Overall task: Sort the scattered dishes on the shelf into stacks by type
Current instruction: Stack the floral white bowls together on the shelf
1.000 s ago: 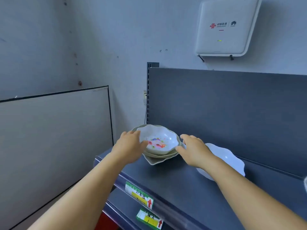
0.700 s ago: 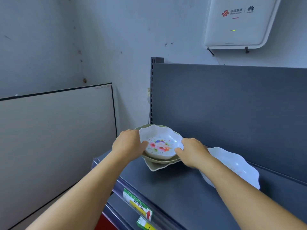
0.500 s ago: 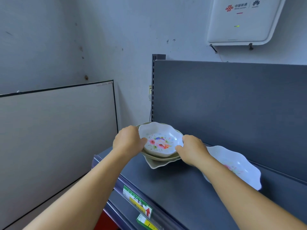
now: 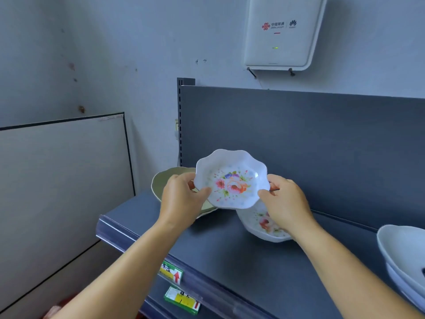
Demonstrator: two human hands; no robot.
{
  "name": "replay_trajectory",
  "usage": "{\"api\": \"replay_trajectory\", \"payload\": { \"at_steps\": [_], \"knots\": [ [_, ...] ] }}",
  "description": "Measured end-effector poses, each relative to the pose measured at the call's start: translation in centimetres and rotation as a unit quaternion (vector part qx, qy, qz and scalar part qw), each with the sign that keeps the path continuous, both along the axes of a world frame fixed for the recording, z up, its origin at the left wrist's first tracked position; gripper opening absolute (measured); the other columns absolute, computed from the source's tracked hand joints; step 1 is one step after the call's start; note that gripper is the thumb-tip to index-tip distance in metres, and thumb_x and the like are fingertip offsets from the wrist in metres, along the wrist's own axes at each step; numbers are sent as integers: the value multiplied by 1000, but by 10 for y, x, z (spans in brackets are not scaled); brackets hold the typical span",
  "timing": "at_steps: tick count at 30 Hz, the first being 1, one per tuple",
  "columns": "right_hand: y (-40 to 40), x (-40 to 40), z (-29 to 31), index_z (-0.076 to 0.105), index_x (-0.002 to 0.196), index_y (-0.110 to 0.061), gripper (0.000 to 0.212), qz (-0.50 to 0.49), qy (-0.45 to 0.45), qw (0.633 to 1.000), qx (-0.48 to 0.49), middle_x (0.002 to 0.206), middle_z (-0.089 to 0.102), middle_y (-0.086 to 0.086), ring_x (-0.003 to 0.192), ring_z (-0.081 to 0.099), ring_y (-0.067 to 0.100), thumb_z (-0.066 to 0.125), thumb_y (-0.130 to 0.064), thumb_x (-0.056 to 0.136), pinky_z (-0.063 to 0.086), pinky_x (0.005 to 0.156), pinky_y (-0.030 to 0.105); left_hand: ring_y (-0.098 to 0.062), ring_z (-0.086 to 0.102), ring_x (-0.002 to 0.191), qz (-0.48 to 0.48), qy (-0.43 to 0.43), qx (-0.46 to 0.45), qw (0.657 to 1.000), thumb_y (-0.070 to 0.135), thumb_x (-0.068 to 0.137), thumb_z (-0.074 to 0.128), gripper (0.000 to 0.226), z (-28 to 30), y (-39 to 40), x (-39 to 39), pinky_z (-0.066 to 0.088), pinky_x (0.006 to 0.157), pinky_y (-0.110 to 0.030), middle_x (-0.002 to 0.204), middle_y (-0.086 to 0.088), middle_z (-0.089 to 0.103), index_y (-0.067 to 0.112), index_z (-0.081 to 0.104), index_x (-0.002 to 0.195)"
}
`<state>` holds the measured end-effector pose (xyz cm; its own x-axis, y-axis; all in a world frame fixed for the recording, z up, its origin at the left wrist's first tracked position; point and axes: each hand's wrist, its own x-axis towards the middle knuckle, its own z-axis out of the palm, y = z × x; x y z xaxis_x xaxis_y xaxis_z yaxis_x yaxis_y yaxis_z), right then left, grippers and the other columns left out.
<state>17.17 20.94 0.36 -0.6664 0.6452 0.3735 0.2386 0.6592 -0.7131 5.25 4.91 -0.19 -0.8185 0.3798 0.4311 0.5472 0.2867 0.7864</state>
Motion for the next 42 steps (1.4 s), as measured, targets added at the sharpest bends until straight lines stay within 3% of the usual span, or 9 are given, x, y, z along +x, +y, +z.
{"api": "replay_trajectory", "payload": {
  "at_steps": [3, 7, 12, 17, 23, 26, 31, 38, 42],
  "knots": [
    [13, 25, -1, 27, 57, -18, 37, -38, -6, 999, -2, 65, 30, 0, 54, 27, 15, 50, -8, 84, 17, 49, 28, -16, 28, 52, -35, -39, -10, 999, 13, 80, 63, 15, -7, 20, 17, 26, 48, -23, 57, -1, 41, 2, 62, 70],
    [29, 45, -10, 28, 57, -18, 35, -78, -28, 996, -19, 63, 28, 1, 53, 23, 15, 47, -7, 84, 15, 48, 28, -14, 25, 43, -52, -68, -46, 995, 14, 81, 62, 31, -16, 43, 35, 21, 36, -17, 49, 4, 34, 12, 41, 58],
    [44, 50, -27, 28, 62, -15, 29, -117, -68, 990, -33, 66, 29, 1, 54, 22, 18, 44, -9, 85, 15, 47, 27, -19, 30, 52, -66, -109, -68, 990, 16, 83, 61, 17, -31, 65, 41, 26, 45, -26, 61, -4, 41, 4, 55, 72],
    [52, 51, -38, 24, 63, -16, 31, -126, -99, 986, -33, 65, 26, 2, 55, 19, 18, 44, -10, 86, 14, 49, 29, -17, 33, 51, -51, -125, -105, 985, 21, 84, 60, 30, -42, 76, 39, 26, 47, -27, 68, -4, 43, 12, 42, 62],
    [53, 53, -44, 33, 70, -13, 21, -117, -111, 986, -52, 66, 28, 1, 56, 22, 17, 45, -13, 87, 16, 49, 28, -16, 36, 50, -51, -119, -128, 983, 24, 86, 57, 19, -51, 82, 35, 28, 46, -26, 88, -19, 48, 8, 55, 76],
    [49, 55, -41, 32, 69, -13, 25, -111, -115, 985, -69, 67, 28, 0, 55, 23, 16, 48, -16, 88, 17, 48, 28, -18, 40, 56, -51, -95, -153, 982, 24, 88, 55, 24, -51, 81, 33, 29, 46, -26, 79, -8, 51, 0, 61, 87],
    [43, 62, -38, 22, 64, -19, 36, -102, -118, 984, -88, 62, 21, -2, 54, 16, 17, 49, -15, 87, 13, 47, 26, -16, 35, 51, -60, -80, -176, 979, 21, 89, 53, 30, -42, 72, 40, 26, 47, -27, 56, 1, 40, 11, 42, 63],
    [36, 75, -36, 17, 62, -22, 39, -120, -116, 979, -115, 63, 15, -2, 58, 12, 18, 47, -11, 84, 8, 52, 26, -34, 61, 68, -93, -70, -197, 974, 24, 87, 49, 27, -39, 58, 44, 38, 57, -29, 63, -9, 52, 9, 46, 66],
    [28, 82, -36, 17, 61, -21, 38, -115, -144, 976, -113, 61, 16, -2, 58, 13, 18, 45, -10, 84, 8, 52, 27, -22, 30, 50, -88, -77, -202, 972, 20, 88, 51, 37, -40, 52, 47, 25, 49, -26, 53, -1, 35, 14, 32, 57]
  ]
}}
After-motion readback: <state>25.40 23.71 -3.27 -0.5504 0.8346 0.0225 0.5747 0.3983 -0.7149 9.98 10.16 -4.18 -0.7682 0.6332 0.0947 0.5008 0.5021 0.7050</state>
